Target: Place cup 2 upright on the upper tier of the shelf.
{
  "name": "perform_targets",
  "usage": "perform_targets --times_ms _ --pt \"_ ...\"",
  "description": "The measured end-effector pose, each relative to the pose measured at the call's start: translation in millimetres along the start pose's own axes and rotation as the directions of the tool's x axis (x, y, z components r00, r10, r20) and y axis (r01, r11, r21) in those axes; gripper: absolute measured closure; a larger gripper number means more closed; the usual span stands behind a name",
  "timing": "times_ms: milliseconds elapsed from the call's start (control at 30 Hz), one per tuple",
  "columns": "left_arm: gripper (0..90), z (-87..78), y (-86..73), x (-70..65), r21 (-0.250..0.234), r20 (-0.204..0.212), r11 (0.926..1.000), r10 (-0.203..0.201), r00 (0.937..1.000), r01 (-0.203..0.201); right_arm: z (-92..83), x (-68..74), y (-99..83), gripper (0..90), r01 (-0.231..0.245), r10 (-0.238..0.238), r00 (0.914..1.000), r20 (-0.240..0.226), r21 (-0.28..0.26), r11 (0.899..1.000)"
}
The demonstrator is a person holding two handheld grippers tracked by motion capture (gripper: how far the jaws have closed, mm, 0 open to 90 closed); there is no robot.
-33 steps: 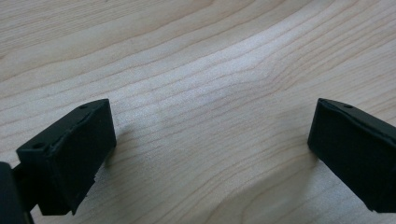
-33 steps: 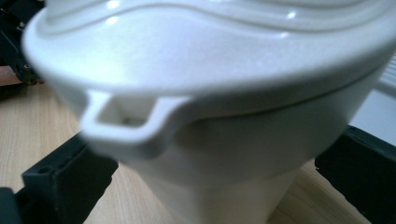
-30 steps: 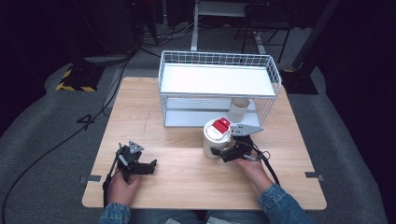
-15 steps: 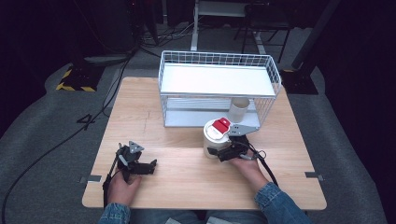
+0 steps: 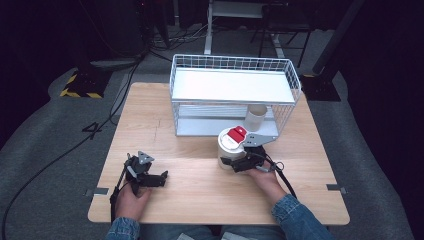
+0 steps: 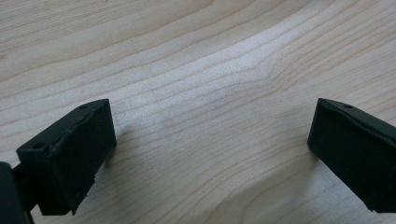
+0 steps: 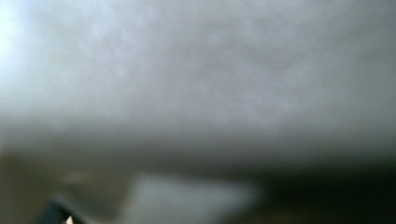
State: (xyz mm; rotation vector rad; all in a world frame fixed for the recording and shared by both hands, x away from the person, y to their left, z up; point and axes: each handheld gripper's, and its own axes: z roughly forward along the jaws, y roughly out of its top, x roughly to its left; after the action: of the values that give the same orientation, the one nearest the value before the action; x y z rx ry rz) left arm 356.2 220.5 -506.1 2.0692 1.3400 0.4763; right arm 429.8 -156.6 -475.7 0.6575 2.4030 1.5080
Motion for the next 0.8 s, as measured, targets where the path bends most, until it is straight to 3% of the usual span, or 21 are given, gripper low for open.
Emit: perform_targets --times_ms 800 --pt "1.5 0.0 0.0 0.0 0.000 0.000 1.0000 0.000 1.0000 0.000 -5.2 5.7 7.4 11.6 0.007 -0.007 1.0000 -0.002 -0.017 1.000"
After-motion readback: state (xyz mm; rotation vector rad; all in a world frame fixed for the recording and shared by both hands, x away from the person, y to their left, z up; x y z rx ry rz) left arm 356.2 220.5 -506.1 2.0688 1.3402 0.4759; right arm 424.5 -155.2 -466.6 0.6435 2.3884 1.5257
